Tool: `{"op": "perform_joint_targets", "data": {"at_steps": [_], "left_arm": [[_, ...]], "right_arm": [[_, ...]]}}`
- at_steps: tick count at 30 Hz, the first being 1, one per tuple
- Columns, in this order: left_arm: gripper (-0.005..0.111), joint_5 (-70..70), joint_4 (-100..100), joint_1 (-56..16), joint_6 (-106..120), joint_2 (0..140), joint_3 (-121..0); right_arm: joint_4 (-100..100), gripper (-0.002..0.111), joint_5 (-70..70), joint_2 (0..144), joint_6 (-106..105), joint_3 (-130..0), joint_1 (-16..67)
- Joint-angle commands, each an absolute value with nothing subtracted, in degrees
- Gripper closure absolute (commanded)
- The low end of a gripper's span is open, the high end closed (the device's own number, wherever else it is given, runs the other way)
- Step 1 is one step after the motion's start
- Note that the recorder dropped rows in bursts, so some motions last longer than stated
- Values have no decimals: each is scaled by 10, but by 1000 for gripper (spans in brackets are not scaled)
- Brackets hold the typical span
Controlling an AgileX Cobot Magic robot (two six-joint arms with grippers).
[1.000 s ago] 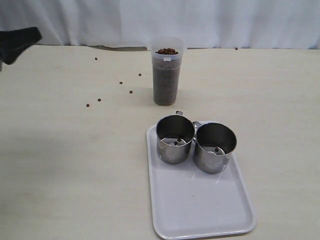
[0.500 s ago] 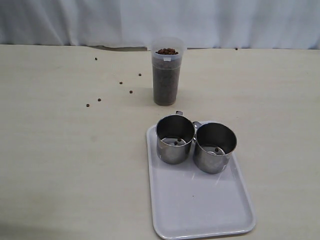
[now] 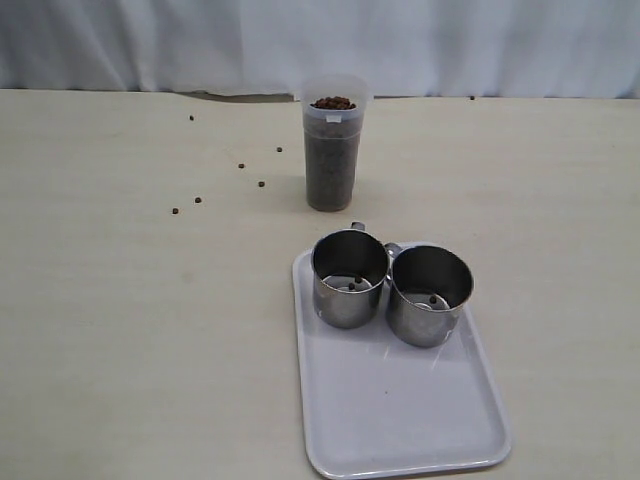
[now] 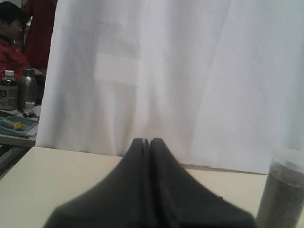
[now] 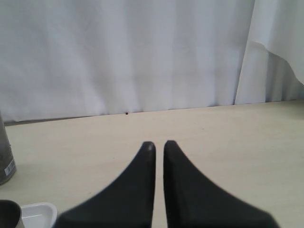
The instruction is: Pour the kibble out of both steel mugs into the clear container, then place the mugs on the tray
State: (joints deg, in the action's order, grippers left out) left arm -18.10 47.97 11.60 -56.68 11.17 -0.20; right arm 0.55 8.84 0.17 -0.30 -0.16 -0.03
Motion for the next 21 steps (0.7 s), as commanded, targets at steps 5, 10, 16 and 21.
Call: {"op": "perform_joint_targets", "data": {"at_steps": [5, 10, 16, 21], "left_arm": [[107, 10, 484, 44, -599, 0, 0], [107, 5, 484, 42, -601, 0, 0], [107, 4, 488, 42, -601, 0, 0], [107, -9, 488, 42, -601, 0, 0]], "right_arm": [[6, 103, 89, 0, -7, 0, -4], [6, 103, 89, 0, -7, 0, -4], [6, 103, 89, 0, -7, 0, -4], [6, 103, 89, 0, -7, 0, -4]]}}
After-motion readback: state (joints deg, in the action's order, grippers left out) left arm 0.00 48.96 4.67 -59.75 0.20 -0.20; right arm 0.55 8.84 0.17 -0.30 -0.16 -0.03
